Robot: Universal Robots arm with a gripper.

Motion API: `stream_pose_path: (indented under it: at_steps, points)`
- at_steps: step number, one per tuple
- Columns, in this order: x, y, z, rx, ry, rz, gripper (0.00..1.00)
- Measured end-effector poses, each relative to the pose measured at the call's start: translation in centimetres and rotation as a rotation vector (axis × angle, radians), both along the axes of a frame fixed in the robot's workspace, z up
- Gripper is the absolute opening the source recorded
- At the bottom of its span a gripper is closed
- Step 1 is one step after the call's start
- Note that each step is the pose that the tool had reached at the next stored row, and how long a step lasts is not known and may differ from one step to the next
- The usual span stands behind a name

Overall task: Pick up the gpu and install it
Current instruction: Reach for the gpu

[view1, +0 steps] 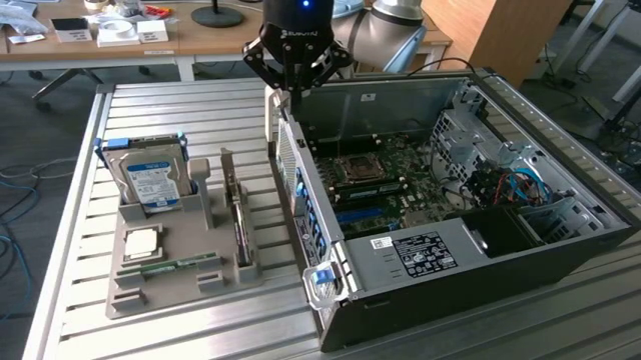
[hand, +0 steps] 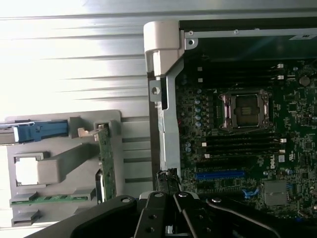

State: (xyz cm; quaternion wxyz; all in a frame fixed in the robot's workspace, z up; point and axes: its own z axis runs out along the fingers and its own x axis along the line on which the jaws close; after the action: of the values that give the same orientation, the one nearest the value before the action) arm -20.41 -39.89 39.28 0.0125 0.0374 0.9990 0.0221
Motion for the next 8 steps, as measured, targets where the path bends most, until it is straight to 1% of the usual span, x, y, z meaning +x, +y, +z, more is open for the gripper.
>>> stream_pose_path:
  at_steps: [5,8]
  points:
    - [-0.76,0.00,-0.01,-0.0001,0.0000,0.000,0.11]
    - [-0.97,0.00,-0.02,0.0001,0.0000,0.000,0.11]
